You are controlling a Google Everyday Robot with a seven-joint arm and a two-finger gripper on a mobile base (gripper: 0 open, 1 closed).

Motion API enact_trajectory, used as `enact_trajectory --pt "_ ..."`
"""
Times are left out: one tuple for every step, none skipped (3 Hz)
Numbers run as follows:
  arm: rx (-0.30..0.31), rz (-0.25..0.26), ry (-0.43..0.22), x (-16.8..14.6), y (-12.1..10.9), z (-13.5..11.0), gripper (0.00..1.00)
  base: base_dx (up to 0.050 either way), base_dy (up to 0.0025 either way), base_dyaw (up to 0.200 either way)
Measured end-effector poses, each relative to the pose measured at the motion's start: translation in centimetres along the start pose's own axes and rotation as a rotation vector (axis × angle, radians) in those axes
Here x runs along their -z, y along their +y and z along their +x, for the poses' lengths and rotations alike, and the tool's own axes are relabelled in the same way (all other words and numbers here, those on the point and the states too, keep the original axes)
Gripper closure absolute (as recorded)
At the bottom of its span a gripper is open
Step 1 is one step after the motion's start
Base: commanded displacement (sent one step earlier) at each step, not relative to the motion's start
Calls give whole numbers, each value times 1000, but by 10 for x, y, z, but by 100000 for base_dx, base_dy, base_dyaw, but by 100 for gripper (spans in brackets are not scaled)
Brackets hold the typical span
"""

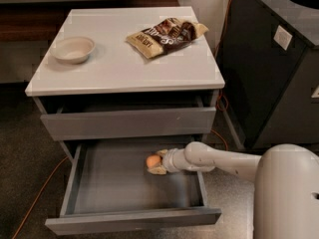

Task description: Place orange into middle drawer

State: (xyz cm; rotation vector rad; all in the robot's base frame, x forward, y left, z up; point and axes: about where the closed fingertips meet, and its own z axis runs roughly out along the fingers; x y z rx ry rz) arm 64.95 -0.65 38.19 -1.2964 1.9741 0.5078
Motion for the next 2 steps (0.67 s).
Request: enact_trajectory --pt "0 -2 0 -1 1 -1 0 0 0 0" --pt "1 -3 0 -1 1 -1 0 0 0 0"
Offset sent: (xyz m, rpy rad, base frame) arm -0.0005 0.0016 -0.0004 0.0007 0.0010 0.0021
